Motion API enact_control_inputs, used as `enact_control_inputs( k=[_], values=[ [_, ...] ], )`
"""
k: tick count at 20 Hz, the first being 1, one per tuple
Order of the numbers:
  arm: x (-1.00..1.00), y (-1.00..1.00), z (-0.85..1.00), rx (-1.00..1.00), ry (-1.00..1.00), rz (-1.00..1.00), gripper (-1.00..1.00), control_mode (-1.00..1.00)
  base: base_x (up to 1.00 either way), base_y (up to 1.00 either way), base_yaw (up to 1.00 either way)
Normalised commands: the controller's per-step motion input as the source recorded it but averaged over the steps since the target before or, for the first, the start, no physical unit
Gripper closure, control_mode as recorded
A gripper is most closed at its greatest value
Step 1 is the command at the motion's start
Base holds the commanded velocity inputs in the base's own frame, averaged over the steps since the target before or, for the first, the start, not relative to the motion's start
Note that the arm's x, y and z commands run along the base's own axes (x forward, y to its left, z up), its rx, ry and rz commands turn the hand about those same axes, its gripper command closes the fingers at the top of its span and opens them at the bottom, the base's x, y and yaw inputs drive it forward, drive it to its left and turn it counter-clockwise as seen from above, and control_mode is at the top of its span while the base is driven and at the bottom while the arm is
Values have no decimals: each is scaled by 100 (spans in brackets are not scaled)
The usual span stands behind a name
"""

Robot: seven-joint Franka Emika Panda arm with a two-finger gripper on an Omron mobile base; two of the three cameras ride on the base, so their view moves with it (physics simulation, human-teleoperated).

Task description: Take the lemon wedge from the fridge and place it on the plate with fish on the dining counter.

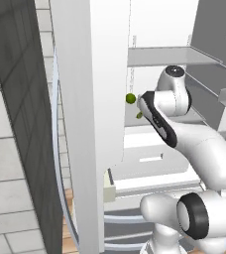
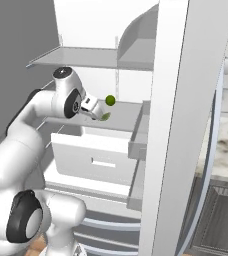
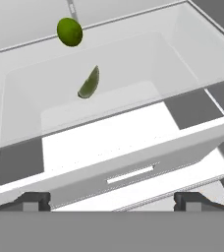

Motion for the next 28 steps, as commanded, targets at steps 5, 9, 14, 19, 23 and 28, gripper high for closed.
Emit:
enact_control_inputs(
  k=[5,9,14,19,23,28],
  values=[
    [55,0,-9,0,0,1,-100,-100,0,0,0],
    [7,0,-45,0,0,8,-100,-100,0,0,0],
    [17,0,-26,0,0,6,-100,-100,0,0,0],
    [37,0,-11,0,0,2,-100,-100,0,0,0],
    [44,0,-11,0,0,0,-100,-100,0,0,0],
    [40,0,-16,0,0,0,-100,-100,0,0,0]
  ],
)
